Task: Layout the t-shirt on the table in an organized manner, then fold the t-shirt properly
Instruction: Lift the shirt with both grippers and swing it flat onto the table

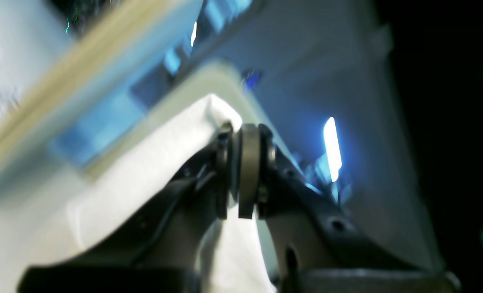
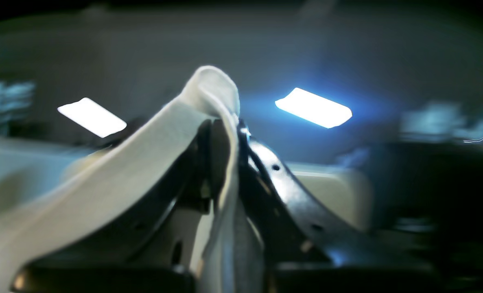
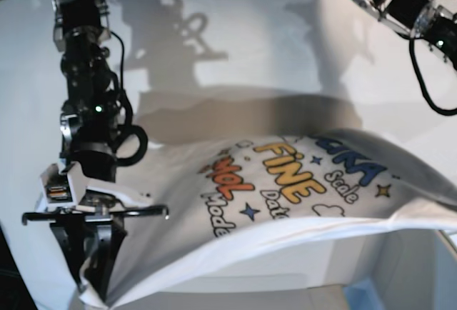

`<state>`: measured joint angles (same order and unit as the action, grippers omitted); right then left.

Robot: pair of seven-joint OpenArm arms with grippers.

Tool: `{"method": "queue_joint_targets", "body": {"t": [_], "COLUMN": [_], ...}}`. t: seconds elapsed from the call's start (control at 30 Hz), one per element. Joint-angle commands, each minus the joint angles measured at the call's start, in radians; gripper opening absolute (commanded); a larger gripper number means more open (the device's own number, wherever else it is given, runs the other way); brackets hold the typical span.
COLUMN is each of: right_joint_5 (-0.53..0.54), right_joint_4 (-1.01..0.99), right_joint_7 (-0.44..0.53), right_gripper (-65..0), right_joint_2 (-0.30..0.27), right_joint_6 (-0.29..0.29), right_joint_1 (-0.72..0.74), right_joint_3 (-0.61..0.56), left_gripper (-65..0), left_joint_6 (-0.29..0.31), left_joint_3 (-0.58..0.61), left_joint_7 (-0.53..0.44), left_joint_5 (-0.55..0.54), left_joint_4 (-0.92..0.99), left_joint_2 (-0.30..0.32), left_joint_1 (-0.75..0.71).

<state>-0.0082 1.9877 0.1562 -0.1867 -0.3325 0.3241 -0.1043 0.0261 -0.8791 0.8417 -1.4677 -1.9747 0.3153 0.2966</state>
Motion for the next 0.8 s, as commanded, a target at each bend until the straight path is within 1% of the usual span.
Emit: {"method": "queue_joint_targets", "body": {"t": [0.0,0.07,0.1,0.2,0.27,0.37,0.5,0.57,0.67,0.77], "right_joint_5": [-0.060,-0.143,-0.184,-0.267,-0.289,-0.290,-0.287,-0.287,-0.284,-0.200], "right_joint_4": [0.008,0.005,0.008,0.011,0.028,0.035,0.035,0.035,0.032,0.022], "right_joint_7": [0.073,0.125,0.151,0.225,0.254,0.262,0.262,0.262,0.257,0.242], "right_gripper": [-65.0,-65.0,-65.0,-65.0,-65.0,-65.0,-65.0,-65.0,-65.0,-65.0], "right_joint_2": [-0.003,-0.001,0.000,0.003,0.003,0.010,0.046,0.071,0.085,0.092], "right_joint_6": [-0.032,-0.083,-0.101,-0.133,-0.147,-0.169,-0.188,-0.188,-0.188,-0.188], "right_joint_1": [0.045,0.068,0.077,0.099,0.099,0.094,0.096,0.097,0.099,0.100], "right_joint_3": [0.005,-0.001,0.001,0.005,0.010,0.035,0.065,0.067,0.068,0.068], "left_gripper": [-62.3,-62.3,-62.3,-62.3,-62.3,-62.3,-62.3,-62.3,-62.3,-62.3], "left_joint_6": [0.013,0.013,0.013,0.015,0.015,0.015,0.015,0.015,0.015,0.015], "left_joint_3": [-0.024,-0.050,-0.065,-0.085,-0.105,-0.119,-0.147,-0.159,-0.179,-0.185], "left_joint_7": [-0.014,-0.014,-0.014,-0.014,-0.014,-0.012,-0.012,-0.012,-0.012,-0.029], "left_joint_5": [-0.016,-0.016,-0.016,-0.016,-0.016,-0.016,-0.016,-0.016,-0.016,-0.016], "left_joint_4": [-0.016,-0.028,-0.047,-0.062,-0.062,-0.062,-0.064,-0.064,-0.064,-0.064], "left_joint_2": [0.022,0.026,0.038,0.052,0.063,0.064,0.064,0.064,0.066,0.103], "left_joint_1": [0.051,0.100,0.117,0.138,0.132,0.129,0.077,0.075,0.074,0.074]}}
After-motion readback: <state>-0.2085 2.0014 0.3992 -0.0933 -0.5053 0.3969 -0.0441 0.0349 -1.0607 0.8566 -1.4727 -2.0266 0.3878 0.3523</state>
